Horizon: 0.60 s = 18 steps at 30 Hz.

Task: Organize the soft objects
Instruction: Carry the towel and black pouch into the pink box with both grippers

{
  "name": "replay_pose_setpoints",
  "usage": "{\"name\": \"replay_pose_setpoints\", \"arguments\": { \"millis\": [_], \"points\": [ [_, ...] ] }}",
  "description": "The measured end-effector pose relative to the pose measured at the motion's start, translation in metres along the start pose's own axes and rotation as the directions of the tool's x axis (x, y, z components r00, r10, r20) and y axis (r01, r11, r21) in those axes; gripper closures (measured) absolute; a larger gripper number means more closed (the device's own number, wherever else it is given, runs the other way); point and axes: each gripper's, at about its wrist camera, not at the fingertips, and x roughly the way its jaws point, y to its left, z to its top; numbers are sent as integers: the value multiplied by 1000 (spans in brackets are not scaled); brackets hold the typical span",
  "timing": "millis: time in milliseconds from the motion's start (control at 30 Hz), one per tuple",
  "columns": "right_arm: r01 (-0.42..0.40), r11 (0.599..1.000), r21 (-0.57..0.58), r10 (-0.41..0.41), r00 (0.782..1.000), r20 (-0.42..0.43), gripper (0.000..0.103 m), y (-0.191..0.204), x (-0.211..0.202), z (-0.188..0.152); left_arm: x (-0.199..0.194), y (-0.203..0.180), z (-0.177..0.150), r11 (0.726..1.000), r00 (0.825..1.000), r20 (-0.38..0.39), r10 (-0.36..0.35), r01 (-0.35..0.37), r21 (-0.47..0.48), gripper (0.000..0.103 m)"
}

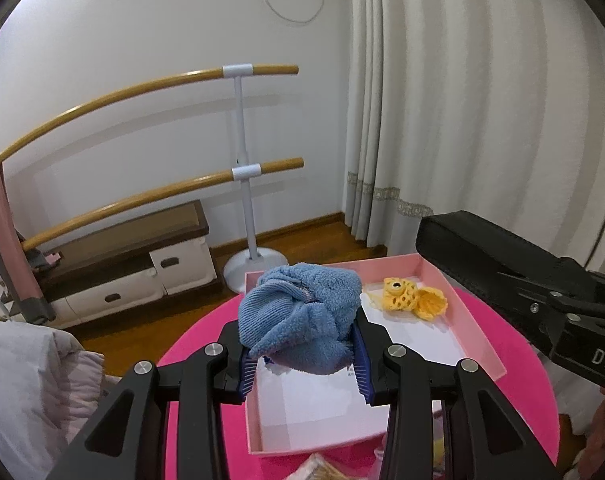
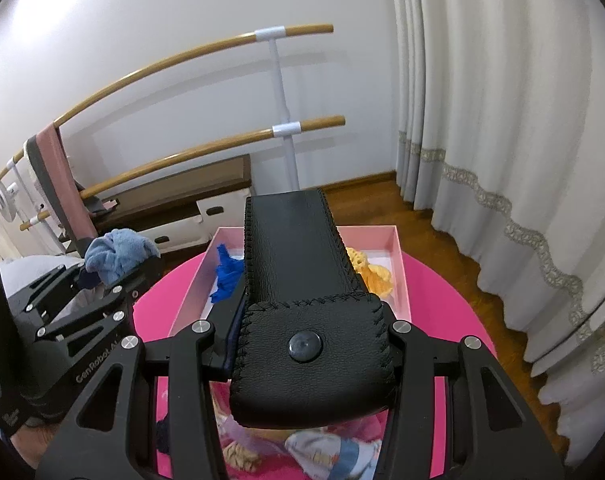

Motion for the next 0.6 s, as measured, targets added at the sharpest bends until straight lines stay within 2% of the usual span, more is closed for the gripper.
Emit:
{"name": "replay_pose_setpoints", "arguments": {
  "millis": [367,600],
  "points": [
    [8,998,57,-3,996,-93,60,-30,57,0,82,-9,41,1000,997,-81,-3,2,-12,67],
    [14,998,68,-6,992,-122,60,-37,72,-2,106,-6,50,1000,995,-100,-11,10,-14,67]
  ]
}}
